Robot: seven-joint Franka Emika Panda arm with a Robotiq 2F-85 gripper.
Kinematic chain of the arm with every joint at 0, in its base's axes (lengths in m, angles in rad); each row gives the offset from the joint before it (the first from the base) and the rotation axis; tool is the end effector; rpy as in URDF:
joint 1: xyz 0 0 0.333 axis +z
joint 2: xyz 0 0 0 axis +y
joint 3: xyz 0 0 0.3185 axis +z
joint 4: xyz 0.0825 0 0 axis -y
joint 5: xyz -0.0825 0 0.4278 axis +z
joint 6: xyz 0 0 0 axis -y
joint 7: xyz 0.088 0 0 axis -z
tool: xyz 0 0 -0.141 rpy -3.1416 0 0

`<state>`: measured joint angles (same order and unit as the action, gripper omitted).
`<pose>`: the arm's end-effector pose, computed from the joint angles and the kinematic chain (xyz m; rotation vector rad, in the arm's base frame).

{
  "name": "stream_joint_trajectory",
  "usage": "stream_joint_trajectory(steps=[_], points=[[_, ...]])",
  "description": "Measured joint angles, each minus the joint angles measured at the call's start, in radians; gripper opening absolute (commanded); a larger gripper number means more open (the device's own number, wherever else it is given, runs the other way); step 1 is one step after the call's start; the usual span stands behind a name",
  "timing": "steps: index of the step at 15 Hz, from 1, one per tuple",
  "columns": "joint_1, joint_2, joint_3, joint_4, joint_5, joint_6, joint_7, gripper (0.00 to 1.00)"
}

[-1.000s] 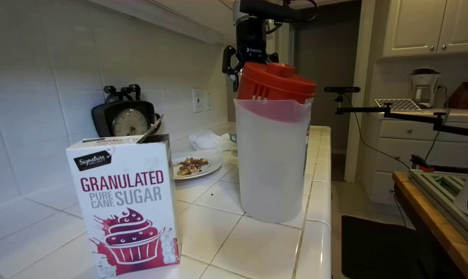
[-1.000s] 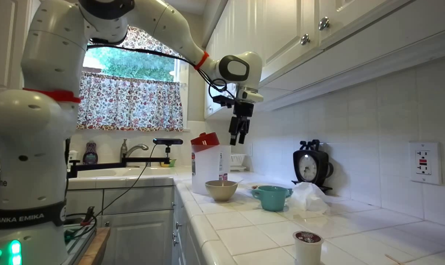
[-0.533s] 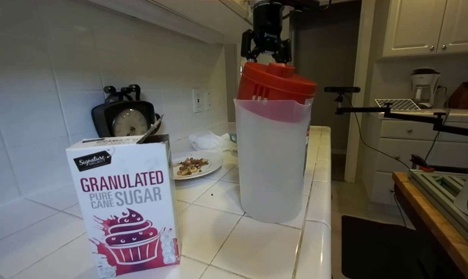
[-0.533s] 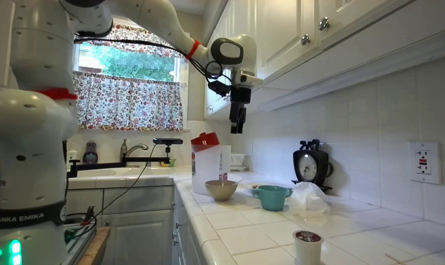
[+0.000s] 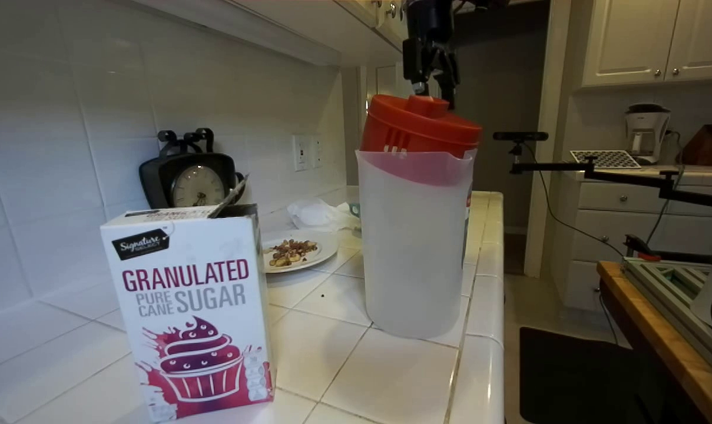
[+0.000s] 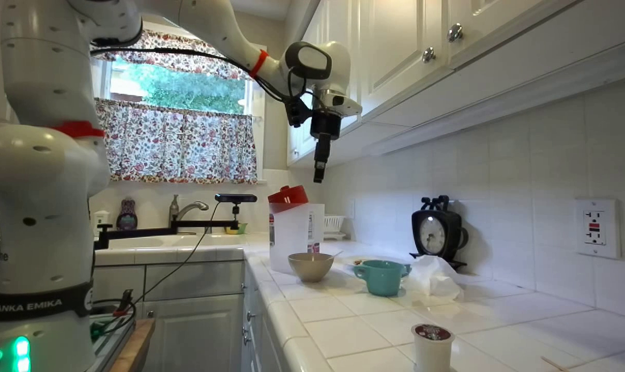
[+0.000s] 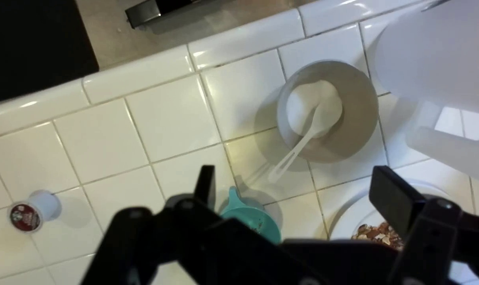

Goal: Move the container to the left

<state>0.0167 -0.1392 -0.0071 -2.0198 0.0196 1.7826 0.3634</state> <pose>0.5438 0.0075 0.4591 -3.0859 0.5595 0.1569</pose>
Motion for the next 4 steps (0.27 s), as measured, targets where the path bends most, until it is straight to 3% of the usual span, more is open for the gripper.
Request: stream_joint_trajectory(steps=[4], points=[[-0.005, -0.015, 0.0, -0.012, -0.023, -0.003, -0.05, 1.0]])
